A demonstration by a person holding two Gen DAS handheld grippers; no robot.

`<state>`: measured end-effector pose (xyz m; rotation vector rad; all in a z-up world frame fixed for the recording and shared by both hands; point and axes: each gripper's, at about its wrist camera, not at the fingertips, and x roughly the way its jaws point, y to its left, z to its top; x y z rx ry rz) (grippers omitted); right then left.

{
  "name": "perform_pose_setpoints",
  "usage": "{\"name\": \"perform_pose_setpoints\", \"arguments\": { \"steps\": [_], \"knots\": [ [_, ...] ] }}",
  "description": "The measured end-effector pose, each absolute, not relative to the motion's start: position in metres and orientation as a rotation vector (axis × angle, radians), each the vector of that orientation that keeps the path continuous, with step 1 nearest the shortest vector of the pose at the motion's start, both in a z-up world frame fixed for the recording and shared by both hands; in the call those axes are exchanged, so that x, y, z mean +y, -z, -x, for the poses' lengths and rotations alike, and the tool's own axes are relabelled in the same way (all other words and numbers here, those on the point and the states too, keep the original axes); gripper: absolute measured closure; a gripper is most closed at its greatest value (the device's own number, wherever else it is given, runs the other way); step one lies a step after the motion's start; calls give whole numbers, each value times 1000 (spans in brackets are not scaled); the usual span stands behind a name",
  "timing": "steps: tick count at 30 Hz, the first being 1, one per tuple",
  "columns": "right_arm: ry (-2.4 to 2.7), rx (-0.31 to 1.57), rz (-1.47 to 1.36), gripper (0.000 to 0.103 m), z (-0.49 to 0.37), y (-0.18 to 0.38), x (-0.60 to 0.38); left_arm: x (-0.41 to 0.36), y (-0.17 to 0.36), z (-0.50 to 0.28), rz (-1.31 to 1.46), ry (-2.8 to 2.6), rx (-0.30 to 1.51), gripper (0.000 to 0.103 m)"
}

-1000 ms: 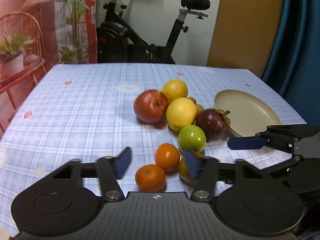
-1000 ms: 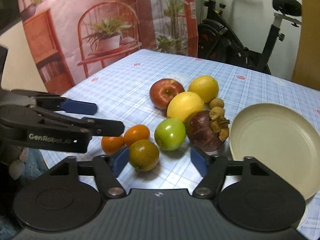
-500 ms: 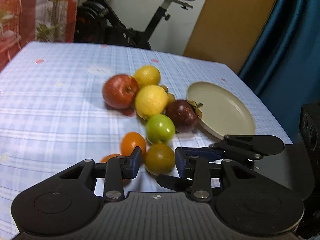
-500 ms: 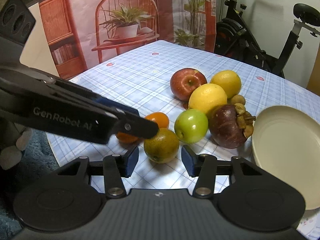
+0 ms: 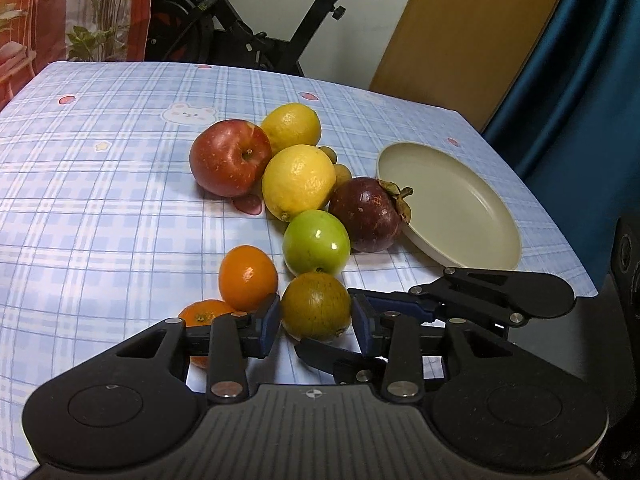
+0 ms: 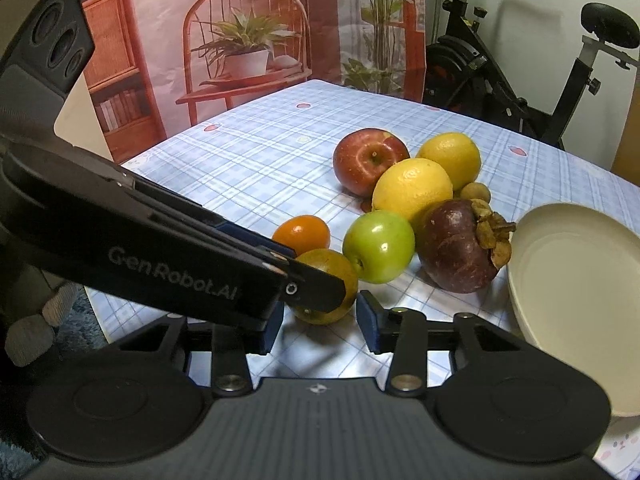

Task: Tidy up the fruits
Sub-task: 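Lift the brownish-green citrus with the left gripper and carry it over the plate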

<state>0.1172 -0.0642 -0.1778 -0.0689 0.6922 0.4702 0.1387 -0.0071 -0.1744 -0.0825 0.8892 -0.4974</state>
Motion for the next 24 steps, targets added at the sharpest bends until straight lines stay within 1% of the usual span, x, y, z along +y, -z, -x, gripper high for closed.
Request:
{"name": "perform_pose_setpoints", "arguments": {
  "steps": [7, 13, 20, 24],
  "knots": [
    [-454, 693, 65, 61, -114, 176, -64, -12, 173, -137, 63, 505, 896, 60],
    [-413, 643, 22, 61, -106, 159, -78, -25, 152, -134, 27, 540, 835, 60],
    [-327, 578, -35, 61, -106, 133, -112, -62, 125, -151, -16, 604, 776, 60],
    [-267, 566, -41, 61, -115, 123, -138, -91, 119, -168, -53, 661, 759, 60]
  ]
}}
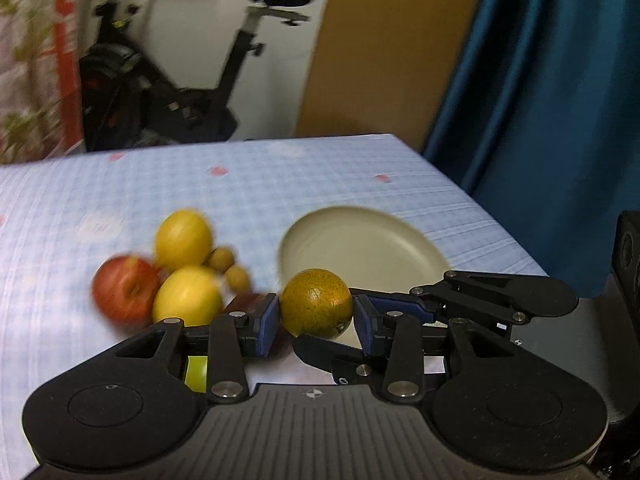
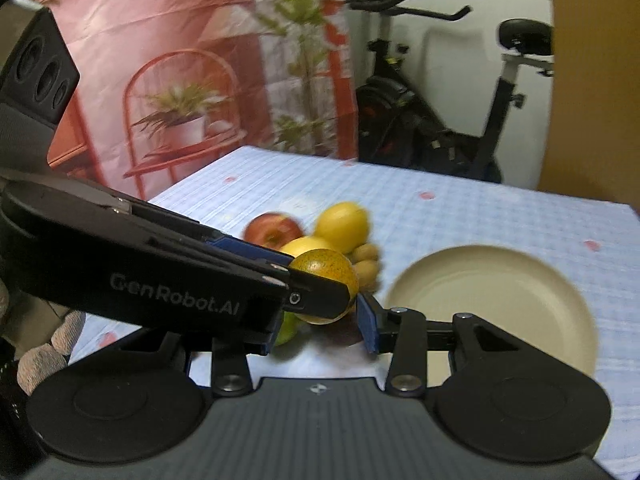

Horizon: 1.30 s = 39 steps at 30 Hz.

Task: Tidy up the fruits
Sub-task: 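Lift the brownish-green citrus with the left gripper and carry it over the plate, then open the left gripper to drop the citrus onto the plate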

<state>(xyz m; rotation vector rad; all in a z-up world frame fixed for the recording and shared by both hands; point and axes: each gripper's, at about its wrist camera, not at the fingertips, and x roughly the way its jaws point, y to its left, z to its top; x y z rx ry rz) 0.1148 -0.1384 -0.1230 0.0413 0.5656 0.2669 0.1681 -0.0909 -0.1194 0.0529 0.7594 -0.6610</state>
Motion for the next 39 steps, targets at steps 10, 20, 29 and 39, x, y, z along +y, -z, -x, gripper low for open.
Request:
{"name": "perform_pose_setpoints", "arguments": {
  "steps": [10, 20, 29, 39],
  "knots": [
    [-180, 574, -58, 61, -155, 137, -191, -148, 138, -227, -82, 694, 812, 60],
    [-179, 616, -106, 61, -195, 162, -206, -163, 164, -264, -63, 625, 884, 59],
    [-171, 641, -121, 61, -208, 173, -208, -173, 174, -274, -87, 599, 889, 59],
    [-151, 652, -127, 54, -207, 171, -209, -171, 167, -270, -80, 588, 865, 58]
  ]
}}
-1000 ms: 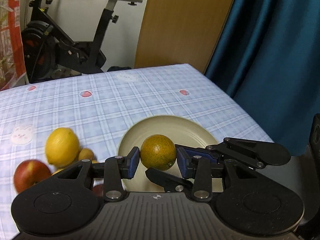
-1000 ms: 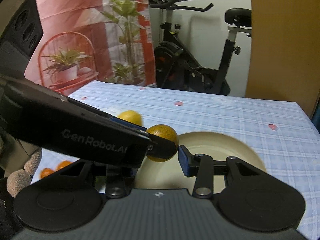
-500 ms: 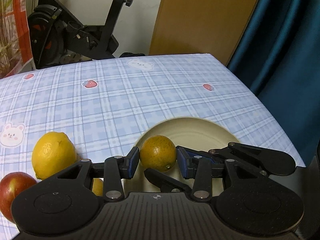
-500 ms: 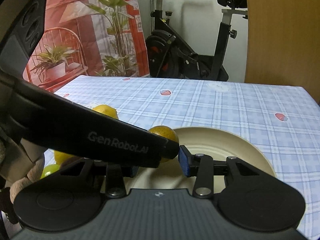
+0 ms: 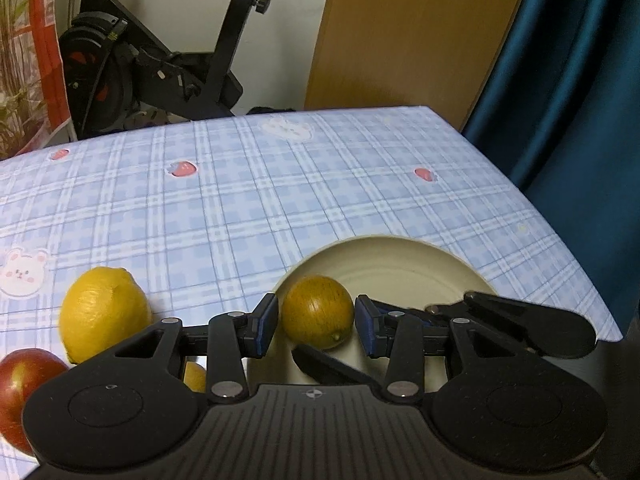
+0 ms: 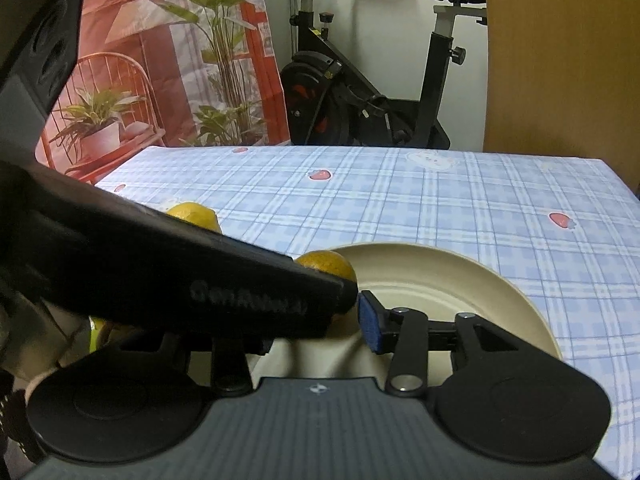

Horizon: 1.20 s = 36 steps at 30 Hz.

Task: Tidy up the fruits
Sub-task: 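Open the left gripper to drop the citrus onto the plate, then move the left gripper to the small tangerine and close on it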

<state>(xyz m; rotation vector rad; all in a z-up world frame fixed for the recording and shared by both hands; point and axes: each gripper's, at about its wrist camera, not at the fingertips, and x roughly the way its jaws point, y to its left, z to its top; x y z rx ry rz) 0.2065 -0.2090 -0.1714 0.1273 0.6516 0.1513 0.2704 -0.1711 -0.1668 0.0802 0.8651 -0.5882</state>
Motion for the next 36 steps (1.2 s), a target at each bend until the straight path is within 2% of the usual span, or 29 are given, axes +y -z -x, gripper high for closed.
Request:
{"name": "perform_pose_setpoints", "arguments": {
  "steps": [16, 36],
  "knots": [
    [-114, 565, -215, 52, -142, 152, -207, -86, 102, -215, -14, 554, 731, 57],
    [-290, 556, -103, 48, -120, 152, -146, 2, 115, -169, 68, 358, 732, 57]
  ]
}}
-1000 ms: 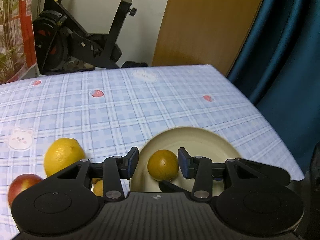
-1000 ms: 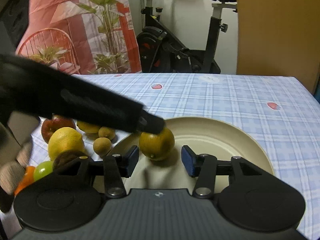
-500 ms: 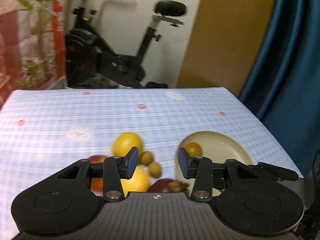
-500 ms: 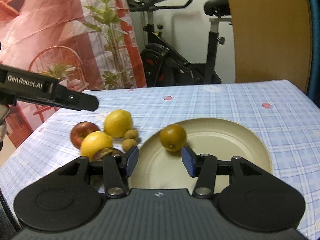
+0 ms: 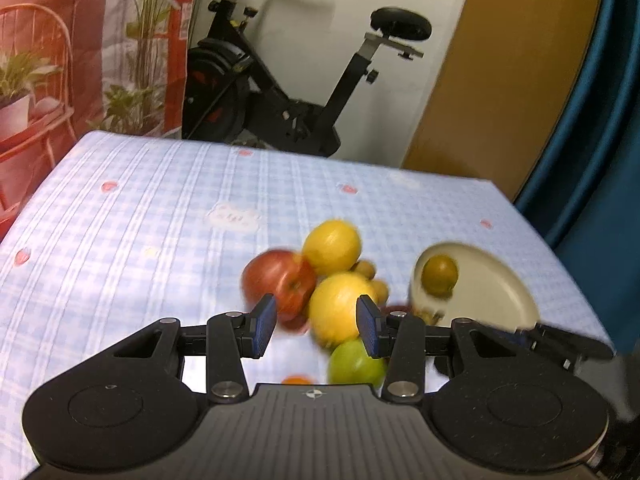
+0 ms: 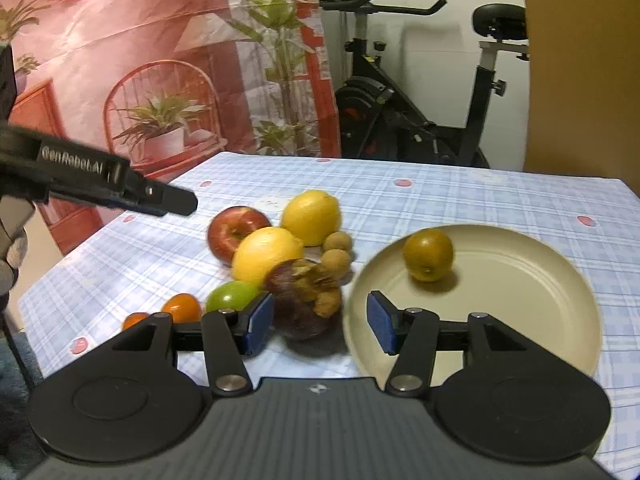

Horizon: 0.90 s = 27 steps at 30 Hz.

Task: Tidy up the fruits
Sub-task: 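Move the left gripper to the small tangerine and close on it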

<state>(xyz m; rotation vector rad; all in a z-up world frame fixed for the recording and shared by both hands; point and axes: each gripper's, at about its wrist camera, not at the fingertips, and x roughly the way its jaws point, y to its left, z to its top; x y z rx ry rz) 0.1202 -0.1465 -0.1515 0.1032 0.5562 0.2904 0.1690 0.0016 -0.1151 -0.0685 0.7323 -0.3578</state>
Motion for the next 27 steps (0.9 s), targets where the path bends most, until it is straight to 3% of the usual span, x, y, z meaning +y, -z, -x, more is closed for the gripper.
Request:
{"name": "perform_pose_setpoints", "arguments": {
  "steps": [14, 27],
  "knots": [
    [-489, 622, -34, 51, -119, 158, -96, 55, 147, -140, 151, 282, 813, 57],
    [-598, 717, 81, 53, -120, 180, -44, 60, 176, -138, 302, 387, 897, 57]
  ]
}}
